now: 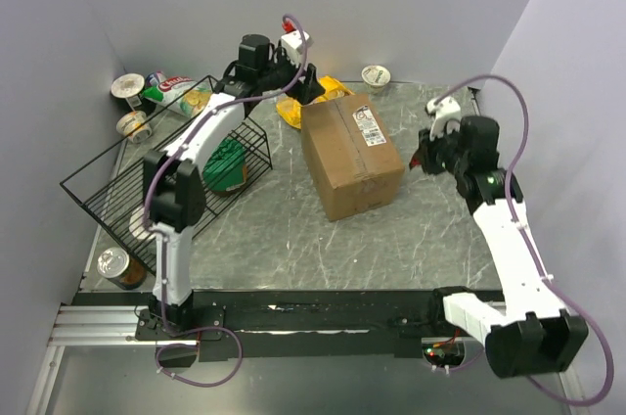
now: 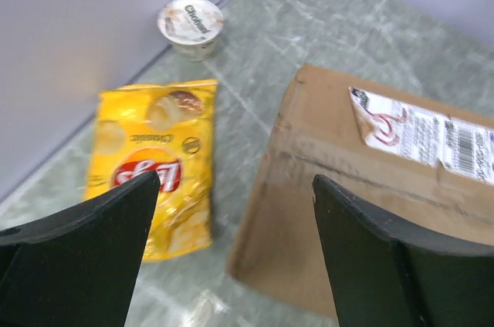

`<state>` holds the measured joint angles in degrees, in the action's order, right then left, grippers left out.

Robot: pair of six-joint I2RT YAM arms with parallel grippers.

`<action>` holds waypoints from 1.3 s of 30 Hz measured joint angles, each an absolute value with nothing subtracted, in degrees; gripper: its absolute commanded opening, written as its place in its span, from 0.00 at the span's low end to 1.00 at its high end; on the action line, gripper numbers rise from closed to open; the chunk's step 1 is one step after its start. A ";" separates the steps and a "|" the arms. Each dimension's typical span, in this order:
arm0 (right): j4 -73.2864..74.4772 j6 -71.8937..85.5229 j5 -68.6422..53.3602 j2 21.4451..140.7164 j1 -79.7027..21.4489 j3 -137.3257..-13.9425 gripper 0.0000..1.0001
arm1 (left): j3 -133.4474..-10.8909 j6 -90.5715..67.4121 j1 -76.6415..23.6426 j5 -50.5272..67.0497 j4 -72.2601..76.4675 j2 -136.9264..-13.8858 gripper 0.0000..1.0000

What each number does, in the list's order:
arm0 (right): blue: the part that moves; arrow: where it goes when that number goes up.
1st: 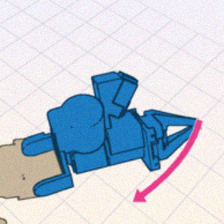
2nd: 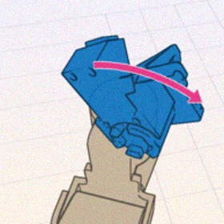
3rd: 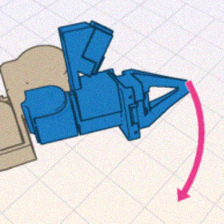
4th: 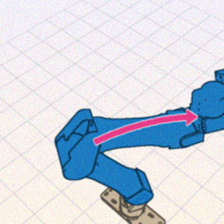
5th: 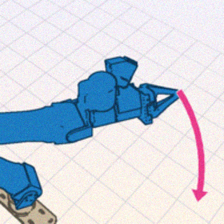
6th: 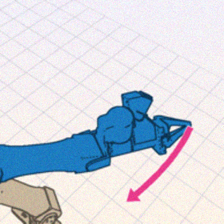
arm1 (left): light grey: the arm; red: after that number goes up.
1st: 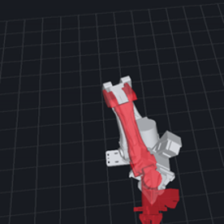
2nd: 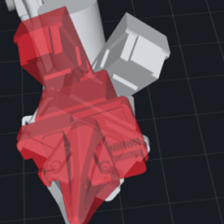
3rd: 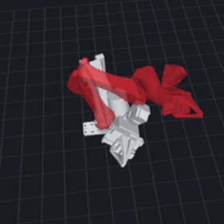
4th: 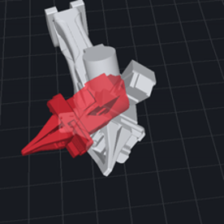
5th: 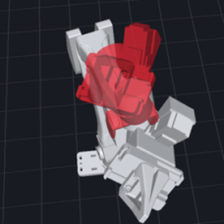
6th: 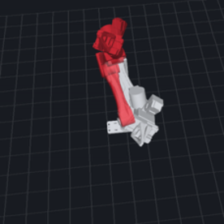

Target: Unpack the express box

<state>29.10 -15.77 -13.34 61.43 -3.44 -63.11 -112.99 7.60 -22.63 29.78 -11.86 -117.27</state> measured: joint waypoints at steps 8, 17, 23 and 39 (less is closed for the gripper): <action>35.53 -11.31 -19.64 59.00 -6.42 -55.13 0.00 | -111.83 -8.80 -17.72 45.47 -6.55 -125.03 0.82; 33.45 -10.28 -18.20 66.28 -6.17 -60.18 0.00 | -94.72 -12.23 -17.30 52.42 -5.45 -114.96 0.76; 30.33 -12.73 -13.98 72.14 -5.45 -64.01 0.00 | -85.89 -4.93 -17.08 52.27 -14.79 -105.30 0.74; 24.58 -11.81 -15.77 74.17 -5.50 -64.07 0.00 | -94.19 39.44 -20.18 51.35 -59.72 -102.61 0.67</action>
<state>24.58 -11.81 -15.77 74.17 -5.50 -64.07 -94.19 39.44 -20.18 51.35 -59.72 -102.61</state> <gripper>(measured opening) 0.321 0.677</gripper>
